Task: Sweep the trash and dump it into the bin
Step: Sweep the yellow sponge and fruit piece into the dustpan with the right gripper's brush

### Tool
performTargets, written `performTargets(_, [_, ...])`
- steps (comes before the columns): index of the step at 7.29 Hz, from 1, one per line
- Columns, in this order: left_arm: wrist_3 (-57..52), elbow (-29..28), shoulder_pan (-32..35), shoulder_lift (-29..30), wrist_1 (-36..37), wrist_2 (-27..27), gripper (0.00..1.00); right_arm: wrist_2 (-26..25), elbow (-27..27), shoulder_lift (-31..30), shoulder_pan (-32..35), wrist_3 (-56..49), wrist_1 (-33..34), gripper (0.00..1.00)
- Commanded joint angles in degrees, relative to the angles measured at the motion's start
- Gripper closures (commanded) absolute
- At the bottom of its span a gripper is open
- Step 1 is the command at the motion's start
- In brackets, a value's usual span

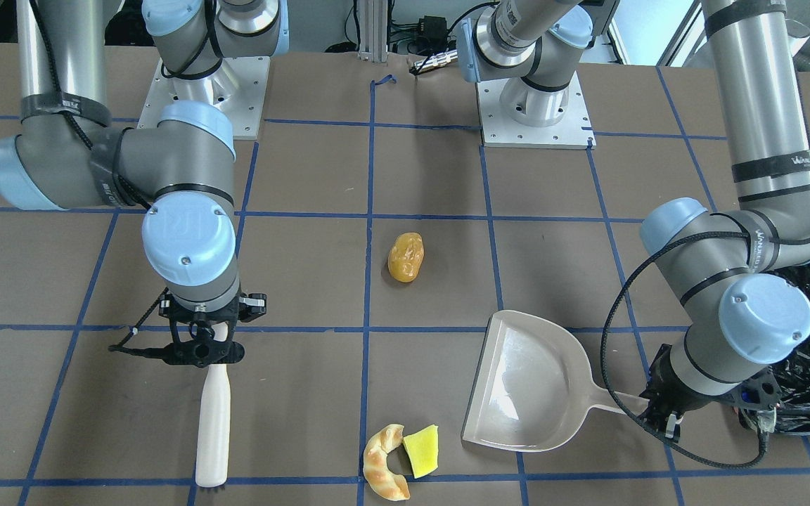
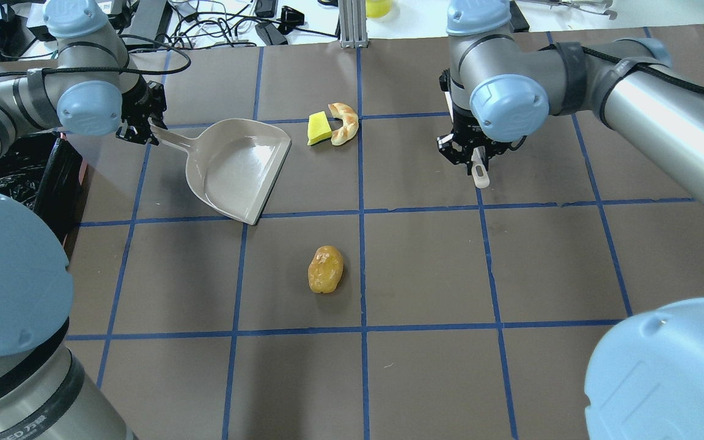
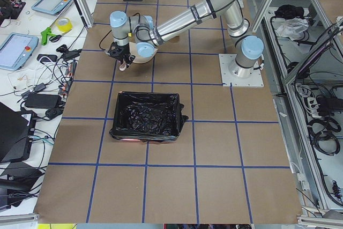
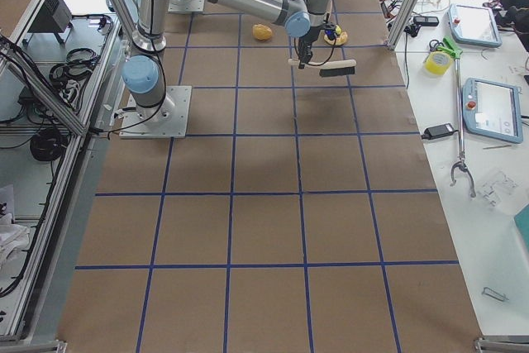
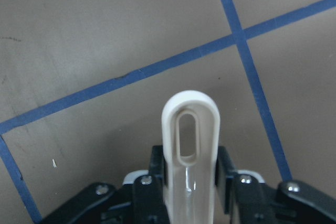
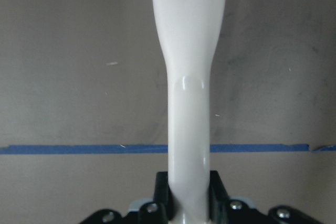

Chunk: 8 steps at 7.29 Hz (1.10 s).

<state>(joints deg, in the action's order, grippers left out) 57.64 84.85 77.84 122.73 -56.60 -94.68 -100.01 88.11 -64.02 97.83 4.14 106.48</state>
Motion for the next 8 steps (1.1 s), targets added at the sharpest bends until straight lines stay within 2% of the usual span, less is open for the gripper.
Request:
performTargets(1, [2.8, -0.56, 0.38, -0.82, -0.09, -0.42, 1.0, 0.33, -5.21, 3.8, 3.85, 5.15, -0.22, 0.93])
performTargets(4, [11.86, -0.3, 0.82, -2.22, -0.35, -0.59, 1.0, 4.63, -9.09, 5.75, 5.44, 11.3, -2.59, 0.94])
performTargets(5, [13.62, -0.3, 0.91, -2.32, -0.53, -1.9, 1.0, 5.08, -9.1, 5.92, 6.14, 12.81, -2.59, 0.96])
performTargets(6, [13.55, -0.3, 1.17, -2.32, -0.53, -7.57, 1.0, 5.43, -9.27, 6.88, 6.49, 14.65, -2.51, 0.97])
performTargets(8, [12.94, -0.56, 1.7, -1.18, -0.53, -8.77, 1.0, 5.61, -10.24, 7.59, 7.72, 16.86, -2.5, 0.99])
